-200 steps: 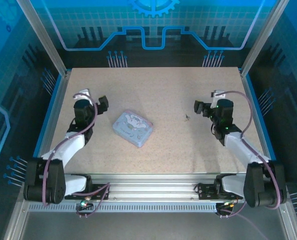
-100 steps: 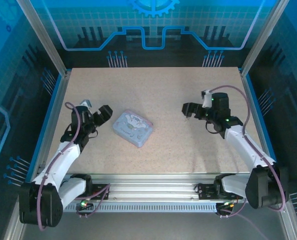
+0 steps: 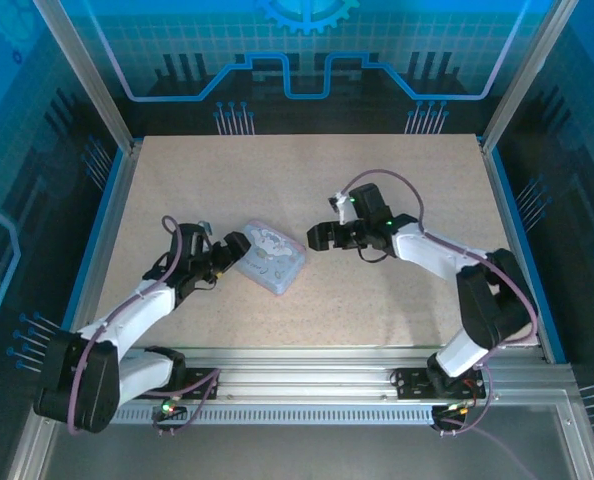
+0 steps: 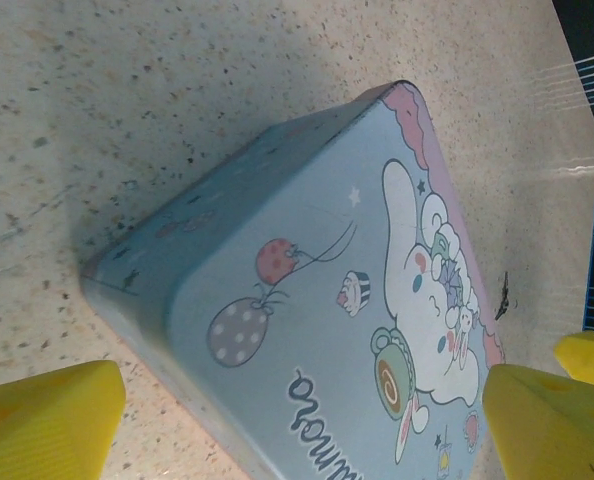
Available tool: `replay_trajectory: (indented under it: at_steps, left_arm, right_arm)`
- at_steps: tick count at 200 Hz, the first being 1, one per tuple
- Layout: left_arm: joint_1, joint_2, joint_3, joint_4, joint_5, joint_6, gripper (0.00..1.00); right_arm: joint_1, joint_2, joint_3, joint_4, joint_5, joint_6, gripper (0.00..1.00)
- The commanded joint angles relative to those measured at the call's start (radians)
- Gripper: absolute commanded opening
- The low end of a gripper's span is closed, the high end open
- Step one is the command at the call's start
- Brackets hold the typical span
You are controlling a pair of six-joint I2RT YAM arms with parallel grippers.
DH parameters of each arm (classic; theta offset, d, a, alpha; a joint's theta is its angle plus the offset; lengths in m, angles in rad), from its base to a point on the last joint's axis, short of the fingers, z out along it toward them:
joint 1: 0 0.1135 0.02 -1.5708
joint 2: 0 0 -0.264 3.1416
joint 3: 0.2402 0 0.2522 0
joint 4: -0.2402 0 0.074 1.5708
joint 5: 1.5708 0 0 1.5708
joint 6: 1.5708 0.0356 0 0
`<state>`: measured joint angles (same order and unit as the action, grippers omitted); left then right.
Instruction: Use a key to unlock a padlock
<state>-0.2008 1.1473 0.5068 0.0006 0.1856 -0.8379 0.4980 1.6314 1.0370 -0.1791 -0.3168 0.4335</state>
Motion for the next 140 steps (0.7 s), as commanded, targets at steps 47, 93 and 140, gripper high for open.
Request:
replay_trajectory:
  at_steps: [47, 93, 140]
  left_arm:
    - [-0.027, 0.197, 0.123, 0.134, 0.053, -0.017, 0.93]
    - [-0.077, 0.38, 0.284, 0.167, 0.086, -0.006, 0.89]
    - [-0.136, 0.547, 0.458, 0.157, 0.147, 0.003, 0.86]
  right_arm:
    - [0.051, 0.116, 0.076, 0.022, -0.046, 0.011, 0.83]
    - [0.072, 0.077, 0.003, 0.041, -0.024, 0.025, 0.83]
    - [0.11, 0.022, -0.046, 0.038, -0.001, 0.038, 0.82]
